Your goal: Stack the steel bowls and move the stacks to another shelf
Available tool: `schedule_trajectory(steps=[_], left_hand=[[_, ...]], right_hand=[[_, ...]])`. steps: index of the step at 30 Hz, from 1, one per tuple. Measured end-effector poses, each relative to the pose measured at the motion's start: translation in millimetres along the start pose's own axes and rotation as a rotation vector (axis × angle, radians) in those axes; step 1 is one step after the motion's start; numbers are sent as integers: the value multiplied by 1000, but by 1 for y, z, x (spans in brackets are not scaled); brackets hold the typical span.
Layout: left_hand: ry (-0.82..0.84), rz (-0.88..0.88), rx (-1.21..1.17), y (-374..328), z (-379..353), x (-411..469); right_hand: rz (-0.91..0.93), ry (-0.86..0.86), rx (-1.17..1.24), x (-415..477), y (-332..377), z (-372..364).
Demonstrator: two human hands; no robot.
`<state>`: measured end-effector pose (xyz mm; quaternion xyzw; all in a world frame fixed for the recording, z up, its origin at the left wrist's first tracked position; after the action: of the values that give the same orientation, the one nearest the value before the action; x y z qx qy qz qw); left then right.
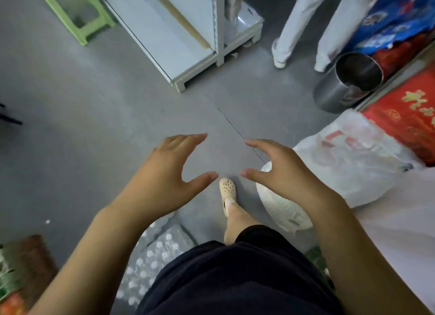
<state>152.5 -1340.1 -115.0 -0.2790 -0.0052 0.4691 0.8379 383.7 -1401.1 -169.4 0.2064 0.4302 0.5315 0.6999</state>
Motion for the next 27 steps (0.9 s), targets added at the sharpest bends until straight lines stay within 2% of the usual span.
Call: schedule_trajectory(steps=[6, 10, 15, 21, 23, 27], left_hand=[[27, 146, 45, 34, 37, 92], [-67, 231, 13, 69, 78, 128], [-189, 442, -38, 137, 111, 107], [-242, 719, 27, 231, 139, 66], [-269, 764, 10, 266, 153, 65], [-312, 745, -3, 339, 205, 81]], right_hand=[[123, 117, -56, 131, 51, 13], [166, 187, -109, 203, 86, 20], [285, 375, -223, 280, 152, -17], [433, 525, -313, 352, 239, -92], [470, 541, -343, 376, 268, -118], [468, 511, -341, 427, 328, -154]])
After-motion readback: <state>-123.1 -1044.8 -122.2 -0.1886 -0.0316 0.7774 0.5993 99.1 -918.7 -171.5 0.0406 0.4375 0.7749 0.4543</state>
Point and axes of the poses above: each hand's wrist, its own x-axis towards the middle knuckle, its own z-axis out of the back of the hand, y = z × x, the point moved 3 cm from there along x, towards the middle knuckle, and after that the axes turned 4 degrees about x, right-handed, at the moved point
